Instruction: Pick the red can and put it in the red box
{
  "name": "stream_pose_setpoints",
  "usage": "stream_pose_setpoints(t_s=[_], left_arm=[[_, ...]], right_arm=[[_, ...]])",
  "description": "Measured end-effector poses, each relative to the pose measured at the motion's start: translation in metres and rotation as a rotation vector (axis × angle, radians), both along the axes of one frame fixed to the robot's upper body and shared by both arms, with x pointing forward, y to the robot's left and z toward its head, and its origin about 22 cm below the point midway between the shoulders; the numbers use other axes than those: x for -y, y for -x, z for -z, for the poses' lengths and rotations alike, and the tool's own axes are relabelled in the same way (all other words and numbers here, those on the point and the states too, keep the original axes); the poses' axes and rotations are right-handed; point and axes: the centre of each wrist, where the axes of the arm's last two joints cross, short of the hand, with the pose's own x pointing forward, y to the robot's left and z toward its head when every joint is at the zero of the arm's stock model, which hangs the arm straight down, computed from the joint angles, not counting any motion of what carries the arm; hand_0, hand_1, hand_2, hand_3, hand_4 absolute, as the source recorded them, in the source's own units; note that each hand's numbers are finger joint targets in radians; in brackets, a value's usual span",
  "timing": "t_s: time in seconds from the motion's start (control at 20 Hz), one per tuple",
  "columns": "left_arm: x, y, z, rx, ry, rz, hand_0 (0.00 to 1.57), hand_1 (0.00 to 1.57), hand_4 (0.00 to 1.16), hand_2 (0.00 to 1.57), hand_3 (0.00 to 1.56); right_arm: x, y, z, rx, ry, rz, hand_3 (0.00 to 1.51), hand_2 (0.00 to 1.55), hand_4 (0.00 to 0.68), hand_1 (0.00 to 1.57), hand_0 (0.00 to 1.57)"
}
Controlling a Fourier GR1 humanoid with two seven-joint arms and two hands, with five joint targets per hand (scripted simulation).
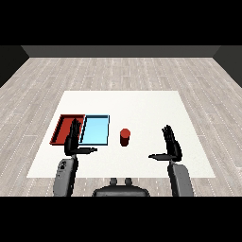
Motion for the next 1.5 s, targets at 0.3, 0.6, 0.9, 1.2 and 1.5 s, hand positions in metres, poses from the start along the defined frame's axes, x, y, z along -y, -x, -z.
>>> stream_pose_setpoints(t_s=[0.3,0.6,0.9,1.2,1.5], left_arm=[[0.001,0.001,0.005,0.001,-0.006,-0.011,0.00,0.00,0.00,0.00,0.00],[-0.001,-0.003,0.008,0.000,-0.005,-0.017,0.00,0.00,0.00,0.00,0.00],[-0.001,-0.003,0.007,-0.002,-0.002,-0.019,0.00,0.00,0.00,0.00,0.00],[-0.001,0.001,0.007,-0.003,0.012,-0.020,0.00,0.00,0.00,0.00,0.00],[0.004,0.001,0.002,-0.005,0.019,-0.028,0.00,0.00,0.00,0.00,0.00]], right_arm=[[-0.006,-0.003,0.001,-0.005,0.001,-0.013,0.00,0.00,0.000,0.00,0.00],[-0.024,-0.020,-0.011,-0.017,-0.022,-0.032,0.00,0.00,0.000,0.00,0.00],[-0.042,-0.043,-0.012,-0.059,-0.048,-0.058,0.00,0.00,0.000,0.00,0.00],[-0.060,-0.049,0.008,-0.096,-0.091,-0.078,0.00,0.00,0.000,0.00,0.00],[-0.075,-0.062,0.019,-0.124,-0.127,-0.096,0.00,0.00,0.000,0.00,0.00]])
